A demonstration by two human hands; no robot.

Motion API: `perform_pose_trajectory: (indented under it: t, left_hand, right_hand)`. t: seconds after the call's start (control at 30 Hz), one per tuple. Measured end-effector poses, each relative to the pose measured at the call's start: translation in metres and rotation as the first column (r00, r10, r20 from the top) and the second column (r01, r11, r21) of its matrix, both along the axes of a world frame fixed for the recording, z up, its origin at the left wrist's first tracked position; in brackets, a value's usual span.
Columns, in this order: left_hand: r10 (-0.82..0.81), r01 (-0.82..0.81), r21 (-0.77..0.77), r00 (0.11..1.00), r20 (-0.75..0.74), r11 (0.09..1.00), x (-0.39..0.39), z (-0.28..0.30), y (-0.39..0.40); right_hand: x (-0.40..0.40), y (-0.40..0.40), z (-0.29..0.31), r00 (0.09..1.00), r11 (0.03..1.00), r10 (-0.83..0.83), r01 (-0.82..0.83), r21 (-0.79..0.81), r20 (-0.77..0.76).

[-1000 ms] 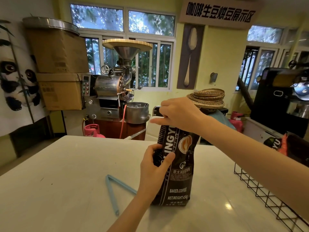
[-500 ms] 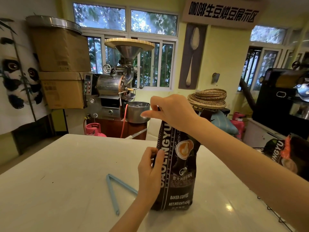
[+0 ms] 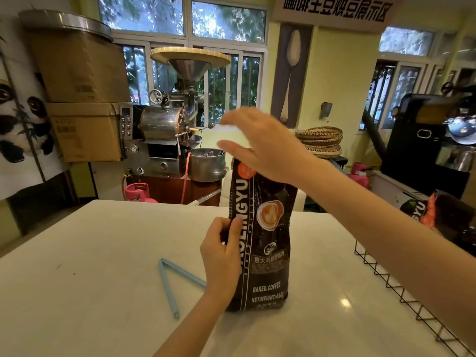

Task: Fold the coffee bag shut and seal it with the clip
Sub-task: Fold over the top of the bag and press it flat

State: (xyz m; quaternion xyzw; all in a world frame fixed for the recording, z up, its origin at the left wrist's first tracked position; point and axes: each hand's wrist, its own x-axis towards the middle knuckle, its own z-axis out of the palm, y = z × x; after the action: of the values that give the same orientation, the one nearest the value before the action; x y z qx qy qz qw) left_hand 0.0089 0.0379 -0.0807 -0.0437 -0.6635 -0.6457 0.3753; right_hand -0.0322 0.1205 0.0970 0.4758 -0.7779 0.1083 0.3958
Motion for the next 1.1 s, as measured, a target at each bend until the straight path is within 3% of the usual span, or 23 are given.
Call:
perform_pose_trajectory:
  t: [0.1, 0.13, 0.2, 0.23, 0.3, 0.37, 0.43, 0.53, 0.6, 0.77, 1.1]
  left_hand:
    - [-0.004, 0.004, 0.01, 1.0, 0.0, 1.0, -0.003, 0.0, -0.002]
    - [-0.001, 0.001, 0.012, 1.0, -0.001, 1.0, -0.004, 0.0, -0.003]
    - [0.016, -0.016, 0.0, 1.0, -0.001, 1.0, -0.005, 0.0, -0.004]
    - [0.023, -0.023, -0.011, 1.0, 0.0, 1.0, -0.006, -0.001, -0.003]
    - [0.034, -0.034, -0.033, 0.999, 0.01, 0.999, -0.007, -0.001, -0.003]
    - [0.047, -0.045, -0.052, 0.998, 0.03, 0.998, -0.007, 0.001, -0.001]
    - [0.035, -0.033, -0.053, 0.998, 0.044, 0.998, -0.005, 0.002, 0.0]
    - [0.003, 0.002, -0.095, 0.999, 0.051, 0.995, 0.0, 0.01, -0.004]
    - [-0.014, 0.026, -0.211, 0.998, 0.058, 0.977, 0.0, 0.022, -0.013]
    - [-0.261, 0.315, -0.289, 0.942, 0.211, 0.904, -0.012, 0.066, -0.025]
    - [-0.135, 0.138, -0.162, 0.99, 0.03, 0.977, -0.018, 0.06, -0.013]
  right_hand:
    - [0.001, 0.038, -0.017, 0.997, 0.954, 0.004, -0.026, -0.3, -0.074]
    - [0.004, 0.049, -0.032, 0.999, 0.903, 0.038, -0.042, -0.428, -0.018]
    - [0.007, 0.066, -0.073, 0.958, 0.773, 0.164, 0.024, -0.634, 0.236]
    - [0.008, 0.071, -0.095, 0.884, 0.729, 0.226, 0.126, -0.673, 0.41]
    - [0.011, 0.074, -0.135, 0.634, 0.734, 0.335, 0.288, -0.615, 0.697]
    - [0.011, 0.07, -0.163, 0.381, 0.77, 0.462, 0.275, -0.575, 0.801]
    - [0.008, 0.063, -0.177, 0.248, 0.758, 0.561, 0.23, -0.61, 0.79]
    - [0.003, 0.056, -0.184, 0.278, 0.743, 0.564, 0.241, -0.625, 0.778]
    - [0.002, 0.055, -0.184, 0.302, 0.735, 0.557, 0.254, -0.628, 0.774]
    - [0.004, 0.058, -0.181, 0.322, 0.751, 0.542, 0.228, -0.619, 0.776]
    - [0.007, 0.055, -0.185, 0.343, 0.725, 0.569, 0.22, -0.652, 0.748]
